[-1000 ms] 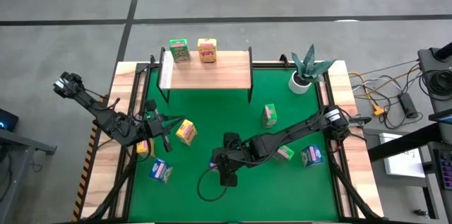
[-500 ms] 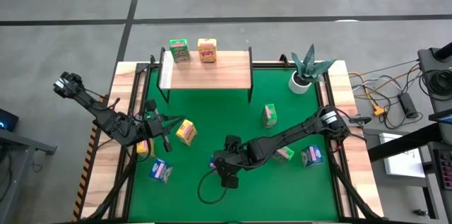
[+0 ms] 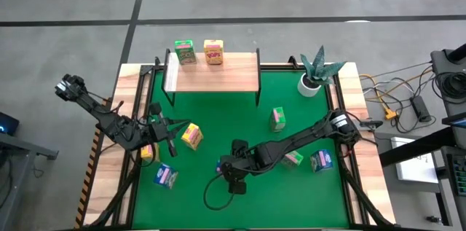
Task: Stack cereal on shelf
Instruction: Put the middle blue cereal box on the shelf
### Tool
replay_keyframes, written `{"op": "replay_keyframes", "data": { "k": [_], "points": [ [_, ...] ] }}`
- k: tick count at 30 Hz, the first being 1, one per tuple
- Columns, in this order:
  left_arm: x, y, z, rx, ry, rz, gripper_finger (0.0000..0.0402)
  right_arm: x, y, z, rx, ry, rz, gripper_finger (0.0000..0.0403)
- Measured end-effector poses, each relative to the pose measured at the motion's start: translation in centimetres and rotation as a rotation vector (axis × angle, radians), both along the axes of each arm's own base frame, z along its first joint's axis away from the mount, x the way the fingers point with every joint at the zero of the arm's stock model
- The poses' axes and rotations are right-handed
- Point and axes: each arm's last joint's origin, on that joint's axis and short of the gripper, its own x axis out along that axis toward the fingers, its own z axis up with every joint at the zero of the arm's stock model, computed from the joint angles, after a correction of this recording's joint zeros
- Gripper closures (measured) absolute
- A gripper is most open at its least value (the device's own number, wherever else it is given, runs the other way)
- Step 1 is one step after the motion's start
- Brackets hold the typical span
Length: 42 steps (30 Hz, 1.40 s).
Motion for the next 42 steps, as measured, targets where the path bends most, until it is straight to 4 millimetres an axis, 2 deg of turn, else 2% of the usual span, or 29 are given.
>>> {"op": "replay_keyframes", "data": {
  "k": [17, 20, 24, 27, 33, 38, 42],
  "points": [
    [0.0, 0.0, 0.0, 0.0, 0.0, 0.0, 0.0402, 0.0, 0.0, 0.1, -0.013, -0.009, 0.025, 0.0224],
    [0.0, 0.0, 0.0, -0.001, 0.0, 0.0, 0.0402, -0.2, -0.1, 0.7, -0.022, -0.017, 0.042, 0.0221],
    [0.0, 0.0, 0.0, -0.003, -0.002, 0.0, 0.0402, -0.7, -0.8, 2.8, -0.034, -0.054, 0.069, 0.0221],
    [0.0, 0.0, 0.0, -0.004, -0.002, 0.0, 0.0402, -1.5, -2.2, 5.2, -0.067, -0.065, 0.097, 0.0223],
    [0.0, 0.0, 0.0, -0.009, -0.005, 0.001, 0.0402, -3.5, -6.5, 10.4, -0.136, -0.082, 0.167, 0.0225],
    [0.0, 0.0, 0.0, -0.012, -0.007, 0.001, 0.0402, -5.2, -11.1, 14.4, -0.184, -0.159, 0.211, 0.0225],
    [0.0, 0.0, 0.0, -0.012, -0.007, 0.001, 0.0402, -6.7, -15.7, 16.5, -0.259, -0.2, 0.198, 0.0225]
  ]
}}
